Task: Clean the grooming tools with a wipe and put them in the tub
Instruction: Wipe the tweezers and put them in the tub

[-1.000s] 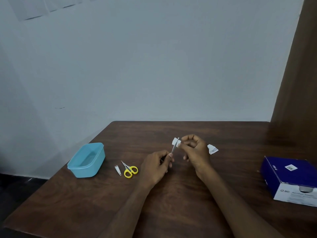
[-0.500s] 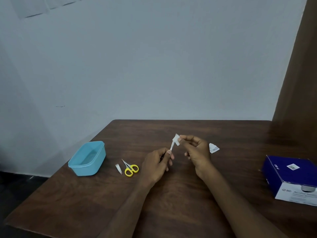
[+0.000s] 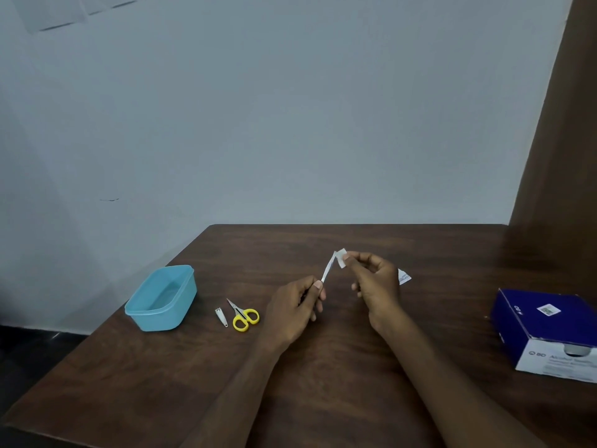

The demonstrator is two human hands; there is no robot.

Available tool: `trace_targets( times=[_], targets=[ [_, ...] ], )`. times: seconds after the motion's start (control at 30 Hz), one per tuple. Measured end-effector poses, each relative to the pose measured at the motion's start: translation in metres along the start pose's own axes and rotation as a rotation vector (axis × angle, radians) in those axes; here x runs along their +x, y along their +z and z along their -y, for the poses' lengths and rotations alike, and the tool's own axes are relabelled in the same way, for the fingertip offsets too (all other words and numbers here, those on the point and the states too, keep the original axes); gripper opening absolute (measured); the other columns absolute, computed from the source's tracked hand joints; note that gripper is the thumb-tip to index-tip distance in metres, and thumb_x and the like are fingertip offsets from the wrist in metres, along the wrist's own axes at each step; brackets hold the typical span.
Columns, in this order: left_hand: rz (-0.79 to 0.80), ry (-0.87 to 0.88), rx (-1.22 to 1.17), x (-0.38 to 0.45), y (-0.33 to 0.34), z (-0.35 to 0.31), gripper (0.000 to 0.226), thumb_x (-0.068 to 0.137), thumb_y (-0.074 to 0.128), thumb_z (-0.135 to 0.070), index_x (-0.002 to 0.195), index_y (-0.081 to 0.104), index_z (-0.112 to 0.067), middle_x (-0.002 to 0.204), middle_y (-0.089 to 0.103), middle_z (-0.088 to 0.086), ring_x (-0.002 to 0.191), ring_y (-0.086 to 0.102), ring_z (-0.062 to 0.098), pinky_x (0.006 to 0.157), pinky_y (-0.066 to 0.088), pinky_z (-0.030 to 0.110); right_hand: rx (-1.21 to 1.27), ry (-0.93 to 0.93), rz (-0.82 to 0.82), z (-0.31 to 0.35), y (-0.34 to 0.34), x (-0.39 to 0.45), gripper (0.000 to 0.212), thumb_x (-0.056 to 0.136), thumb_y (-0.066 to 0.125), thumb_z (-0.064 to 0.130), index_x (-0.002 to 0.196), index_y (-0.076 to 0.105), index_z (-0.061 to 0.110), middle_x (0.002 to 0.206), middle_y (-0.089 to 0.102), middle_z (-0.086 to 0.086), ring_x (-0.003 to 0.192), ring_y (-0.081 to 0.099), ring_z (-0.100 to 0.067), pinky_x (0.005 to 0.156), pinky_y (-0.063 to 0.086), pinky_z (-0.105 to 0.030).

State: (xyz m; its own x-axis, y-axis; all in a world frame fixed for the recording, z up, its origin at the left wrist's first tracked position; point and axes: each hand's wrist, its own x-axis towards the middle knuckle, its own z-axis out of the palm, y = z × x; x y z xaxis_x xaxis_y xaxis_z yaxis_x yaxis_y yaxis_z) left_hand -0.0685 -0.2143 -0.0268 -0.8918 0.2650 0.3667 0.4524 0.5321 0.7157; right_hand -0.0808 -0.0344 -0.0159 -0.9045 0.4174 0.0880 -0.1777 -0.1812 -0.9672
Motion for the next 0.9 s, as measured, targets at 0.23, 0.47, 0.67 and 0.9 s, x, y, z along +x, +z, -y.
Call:
trace_targets(
  times=[0.23,0.47,0.67,0.9],
  targets=[
    [0.004,0.003,0.014,-0.001,-0.001,-0.002,0.036,0.113,0.048,-0.040,0.082,0.062,-0.028,0.072,0.071,-0.008,0.059,0.067,0.012,0.070,0.058,0.045,0.078,-0.073,-0.045,0.005,0.005,-0.001,0.002,0.094,0.080,0.018,0.094,0.078,0.018,0.090,0.079,-0.001,0.051,0.049,-0.011,0.042,0.039,-0.017],
    [0.022,0.009,0.041,-0.001,-0.001,-0.002,0.034,0.112,0.048,-0.041,0.085,0.063,-0.026,0.072,0.071,-0.010,0.060,0.068,0.013,0.071,0.058,0.046,-0.053,-0.063,0.086,-0.001,0.002,-0.002,0.006,0.095,0.079,0.015,0.096,0.074,0.015,0.088,0.078,-0.003,0.049,0.054,0.002,0.042,0.038,-0.015],
    [0.013,0.008,0.079,0.000,0.001,-0.001,0.032,0.111,0.049,-0.041,0.085,0.063,-0.030,0.072,0.071,-0.012,0.059,0.067,0.009,0.072,0.059,0.044,-0.107,-0.113,0.045,0.003,-0.003,0.005,0.005,0.093,0.082,0.022,0.096,0.078,0.020,0.091,0.081,0.002,0.065,0.065,-0.004,0.048,0.048,-0.021],
    [0.005,-0.004,0.045,-0.001,0.000,-0.002,0.035,0.112,0.046,-0.043,0.083,0.062,-0.029,0.073,0.071,-0.010,0.059,0.068,0.011,0.072,0.058,0.044,-0.157,-0.136,-0.107,0.004,-0.008,0.008,0.004,0.094,0.081,0.024,0.090,0.078,0.023,0.087,0.079,0.004,0.047,0.057,-0.001,0.045,0.045,-0.021]
  ],
)
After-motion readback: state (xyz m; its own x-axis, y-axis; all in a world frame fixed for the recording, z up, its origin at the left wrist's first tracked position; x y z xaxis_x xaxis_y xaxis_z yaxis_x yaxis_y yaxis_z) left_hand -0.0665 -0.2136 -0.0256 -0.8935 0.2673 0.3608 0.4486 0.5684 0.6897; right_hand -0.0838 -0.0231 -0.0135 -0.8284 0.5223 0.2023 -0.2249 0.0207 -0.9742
